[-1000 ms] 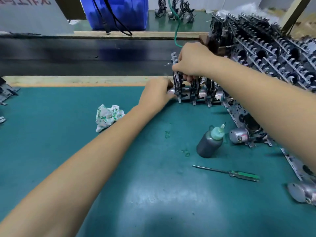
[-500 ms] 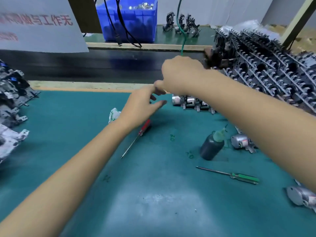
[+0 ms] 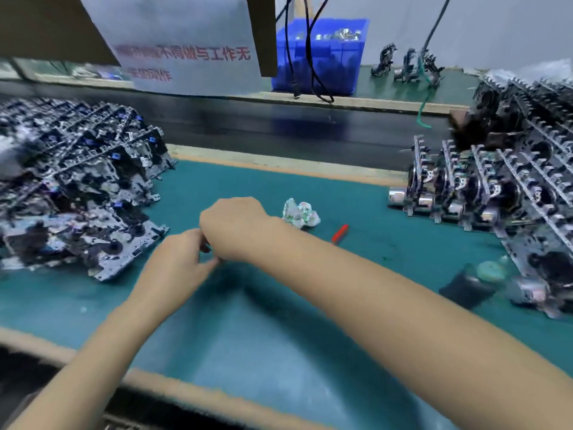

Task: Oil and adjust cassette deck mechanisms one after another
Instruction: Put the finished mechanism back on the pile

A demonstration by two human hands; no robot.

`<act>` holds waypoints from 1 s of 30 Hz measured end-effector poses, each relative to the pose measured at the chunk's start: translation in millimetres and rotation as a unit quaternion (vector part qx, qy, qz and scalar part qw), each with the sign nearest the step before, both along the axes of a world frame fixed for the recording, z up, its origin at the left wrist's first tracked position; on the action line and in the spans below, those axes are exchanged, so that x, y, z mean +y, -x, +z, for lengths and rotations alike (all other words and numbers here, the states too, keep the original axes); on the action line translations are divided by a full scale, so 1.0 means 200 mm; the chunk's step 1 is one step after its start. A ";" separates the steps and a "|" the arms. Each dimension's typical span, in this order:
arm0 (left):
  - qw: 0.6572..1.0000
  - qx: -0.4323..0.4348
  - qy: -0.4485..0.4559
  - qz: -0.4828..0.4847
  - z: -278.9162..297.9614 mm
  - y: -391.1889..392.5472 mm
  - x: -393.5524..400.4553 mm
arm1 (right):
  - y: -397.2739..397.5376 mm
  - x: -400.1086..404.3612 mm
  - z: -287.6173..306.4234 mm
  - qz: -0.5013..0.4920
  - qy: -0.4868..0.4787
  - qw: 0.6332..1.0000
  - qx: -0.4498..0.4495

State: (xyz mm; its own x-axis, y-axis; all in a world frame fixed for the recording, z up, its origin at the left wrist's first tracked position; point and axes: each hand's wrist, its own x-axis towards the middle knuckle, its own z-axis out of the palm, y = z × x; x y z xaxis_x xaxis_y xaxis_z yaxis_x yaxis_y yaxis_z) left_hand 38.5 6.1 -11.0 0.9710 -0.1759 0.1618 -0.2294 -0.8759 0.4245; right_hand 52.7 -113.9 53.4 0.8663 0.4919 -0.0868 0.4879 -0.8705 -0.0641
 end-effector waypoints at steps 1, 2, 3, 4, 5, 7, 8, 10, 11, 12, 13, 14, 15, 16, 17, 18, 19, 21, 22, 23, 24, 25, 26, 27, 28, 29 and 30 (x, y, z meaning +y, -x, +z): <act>1.000 -0.006 -0.023 -0.002 0.00 0.02 0.03 | -0.01 0.03 -0.02 0.001 -0.009 1.000 0.000; 0.998 -0.021 -0.059 -0.012 0.00 0.04 0.07 | -0.02 0.07 -0.05 0.001 -0.021 1.000 -0.003; 0.993 -0.055 -0.103 -0.030 0.00 0.05 0.11 | -0.03 0.10 -0.07 0.001 -0.034 0.999 -0.007; 0.982 -0.104 -0.149 -0.041 -0.01 0.06 0.16 | -0.05 0.14 -0.10 0.000 -0.048 0.999 -0.015; 0.969 -0.159 -0.184 -0.041 -0.01 0.06 0.21 | -0.07 0.17 -0.13 -0.003 -0.064 0.998 -0.020; 0.949 -0.234 -0.212 -0.008 0.02 0.06 0.30 | -0.12 0.24 -0.18 -0.012 -0.099 0.995 -0.017; 0.945 -0.245 -0.213 0.031 0.03 0.07 0.34 | -0.15 0.27 -0.21 -0.017 -0.112 0.994 -0.010; 0.949 -0.221 -0.187 0.128 0.05 0.07 0.43 | -0.20 0.33 -0.25 -0.025 -0.127 0.992 0.016; 0.952 -0.198 -0.174 0.158 0.05 0.08 0.47 | -0.22 0.35 -0.26 -0.025 -0.127 0.991 0.034; 0.956 -0.170 -0.161 0.175 0.06 0.10 0.50 | -0.24 0.36 -0.28 -0.020 -0.116 0.992 0.050; 0.962 -0.153 -0.147 0.175 0.05 0.12 0.52 | -0.27 0.37 -0.29 -0.011 -0.093 0.994 0.063; 0.966 -0.141 -0.136 0.171 0.04 0.14 0.53 | -0.29 0.37 -0.31 -0.004 -0.070 0.995 0.071; 0.969 -0.132 -0.131 0.165 0.02 0.15 0.53 | -0.30 0.37 -0.32 0.001 -0.057 0.995 0.076; 0.970 -0.118 -0.133 0.165 0.00 0.15 0.53 | -0.32 0.37 -0.33 0.002 -0.053 0.996 0.077; 0.970 -0.105 -0.137 0.169 -0.02 0.14 0.53 | -0.33 0.37 -0.34 0.003 -0.055 0.996 0.073; 0.968 -0.092 -0.136 0.187 -0.05 0.13 0.53 | -0.33 0.37 -0.34 0.004 -0.061 0.996 0.065; 0.966 -0.083 -0.131 0.209 -0.07 0.11 0.54 | -0.34 0.37 -0.35 0.005 -0.069 0.996 0.057; 0.961 -0.068 -0.132 0.235 -0.09 0.08 0.57 | -0.33 0.35 -0.36 0.008 -0.092 0.995 0.040; 0.960 -0.061 -0.139 0.234 -0.08 0.06 0.59 | -0.32 0.33 -0.36 0.011 -0.103 0.994 0.029; 0.963 -0.054 -0.144 0.221 -0.08 0.06 0.60 | -0.31 0.30 -0.36 0.015 -0.113 0.993 0.019; 0.968 -0.046 -0.144 0.201 -0.07 0.06 0.61 | -0.29 0.26 -0.36 0.016 -0.123 0.992 0.012; 0.974 -0.038 -0.139 0.177 -0.06 0.06 0.60 | -0.26 0.21 -0.37 0.015 -0.131 0.991 0.010; 0.979 -0.031 -0.131 0.154 -0.05 0.07 0.58 | -0.22 0.15 -0.36 0.011 -0.138 0.990 0.010; 0.984 -0.022 -0.118 0.130 -0.04 0.08 0.57 | -0.18 0.09 -0.35 0.006 -0.143 0.990 0.013; 0.990 -0.012 -0.097 0.105 -0.02 0.09 0.54 | -0.14 0.02 -0.34 0.001 -0.147 0.989 0.014; 0.994 -0.002 -0.071 0.080 0.00 0.09 0.52 | -0.09 -0.04 -0.31 -0.004 -0.152 0.988 0.013; 0.998 0.001 -0.043 0.054 0.03 0.10 0.49 | -0.04 -0.12 -0.28 -0.011 -0.164 0.986 0.010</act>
State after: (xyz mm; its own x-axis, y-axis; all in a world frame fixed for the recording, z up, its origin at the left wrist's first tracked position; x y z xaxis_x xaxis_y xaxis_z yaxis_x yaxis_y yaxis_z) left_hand 18.5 104.1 -5.5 0.9855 -0.0833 0.1478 -0.1305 -0.9290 0.3464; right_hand 60.0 -136.9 -3.0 0.8764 0.4782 0.0573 0.4659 -0.8116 -0.3524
